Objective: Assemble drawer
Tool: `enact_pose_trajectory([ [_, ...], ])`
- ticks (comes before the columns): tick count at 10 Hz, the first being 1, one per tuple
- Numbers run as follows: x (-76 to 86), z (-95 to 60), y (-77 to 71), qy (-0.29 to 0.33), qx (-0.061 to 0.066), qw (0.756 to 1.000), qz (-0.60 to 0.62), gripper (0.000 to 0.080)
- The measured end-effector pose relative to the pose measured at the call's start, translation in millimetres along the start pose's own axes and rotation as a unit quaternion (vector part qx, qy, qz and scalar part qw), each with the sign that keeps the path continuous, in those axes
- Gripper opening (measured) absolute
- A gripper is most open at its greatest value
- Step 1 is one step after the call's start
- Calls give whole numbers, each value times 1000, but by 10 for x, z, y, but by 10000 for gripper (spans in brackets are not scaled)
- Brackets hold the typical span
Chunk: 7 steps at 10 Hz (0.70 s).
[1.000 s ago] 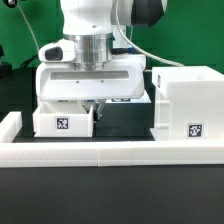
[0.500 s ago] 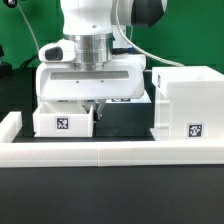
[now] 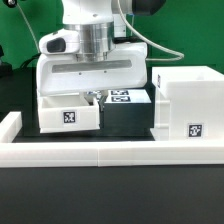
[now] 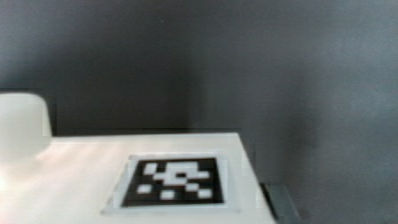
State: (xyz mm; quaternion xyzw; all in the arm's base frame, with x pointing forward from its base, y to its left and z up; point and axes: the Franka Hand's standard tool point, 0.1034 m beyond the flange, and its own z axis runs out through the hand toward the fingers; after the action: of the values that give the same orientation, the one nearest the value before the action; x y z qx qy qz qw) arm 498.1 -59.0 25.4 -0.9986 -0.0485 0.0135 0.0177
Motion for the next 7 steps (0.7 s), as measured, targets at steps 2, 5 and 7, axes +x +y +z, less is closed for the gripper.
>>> enact_pose_trajectory([
  [2, -3, 10, 5, -1, -1, 996, -88, 42],
  [5, 39, 7, -6, -5, -11, 966, -259, 43],
  [7, 37, 8, 5, -8, -12, 947, -320, 43],
])
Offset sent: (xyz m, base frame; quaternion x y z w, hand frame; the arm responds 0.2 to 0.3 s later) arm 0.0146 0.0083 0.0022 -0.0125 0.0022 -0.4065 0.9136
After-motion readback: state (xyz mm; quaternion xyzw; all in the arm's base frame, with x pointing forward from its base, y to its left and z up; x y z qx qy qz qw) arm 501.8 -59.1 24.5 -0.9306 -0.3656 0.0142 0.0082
